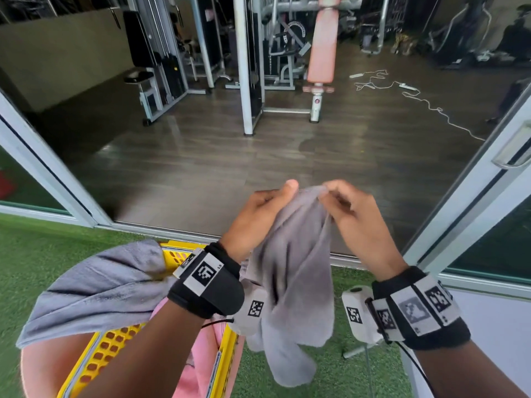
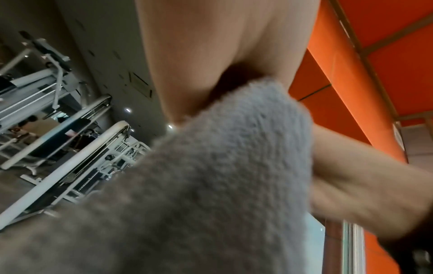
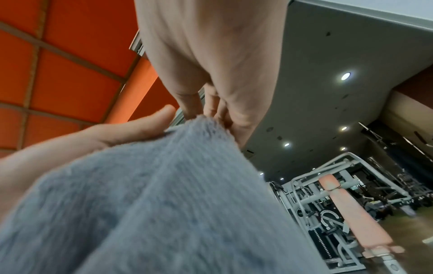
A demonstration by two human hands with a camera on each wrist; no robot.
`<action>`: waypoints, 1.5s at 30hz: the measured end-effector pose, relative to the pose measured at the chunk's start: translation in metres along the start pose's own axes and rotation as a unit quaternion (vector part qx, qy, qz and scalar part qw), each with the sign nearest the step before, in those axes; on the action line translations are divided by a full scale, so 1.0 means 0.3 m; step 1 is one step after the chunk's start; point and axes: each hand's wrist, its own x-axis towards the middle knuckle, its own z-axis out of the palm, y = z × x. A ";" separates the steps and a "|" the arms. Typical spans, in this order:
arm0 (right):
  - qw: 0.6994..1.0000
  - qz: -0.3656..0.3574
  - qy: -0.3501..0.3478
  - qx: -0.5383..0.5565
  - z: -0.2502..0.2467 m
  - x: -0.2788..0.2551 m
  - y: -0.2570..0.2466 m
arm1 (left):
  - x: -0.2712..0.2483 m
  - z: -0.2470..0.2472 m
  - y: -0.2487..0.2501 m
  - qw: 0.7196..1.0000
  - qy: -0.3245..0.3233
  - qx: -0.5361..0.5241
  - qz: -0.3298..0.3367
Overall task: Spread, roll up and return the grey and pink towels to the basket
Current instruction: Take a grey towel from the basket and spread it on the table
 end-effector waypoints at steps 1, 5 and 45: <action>1.000 -0.011 0.005 0.006 -0.005 0.016 -0.017 | 0.000 0.012 -0.007 0.999 -0.028 0.015 0.010; 1.000 -0.015 -0.014 0.020 0.005 0.027 -0.030 | 0.032 0.013 0.000 0.998 -0.009 0.023 0.062; 0.996 -0.009 -0.076 -0.054 -0.026 0.055 -0.025 | 0.030 -0.077 -0.011 0.999 0.005 0.037 0.037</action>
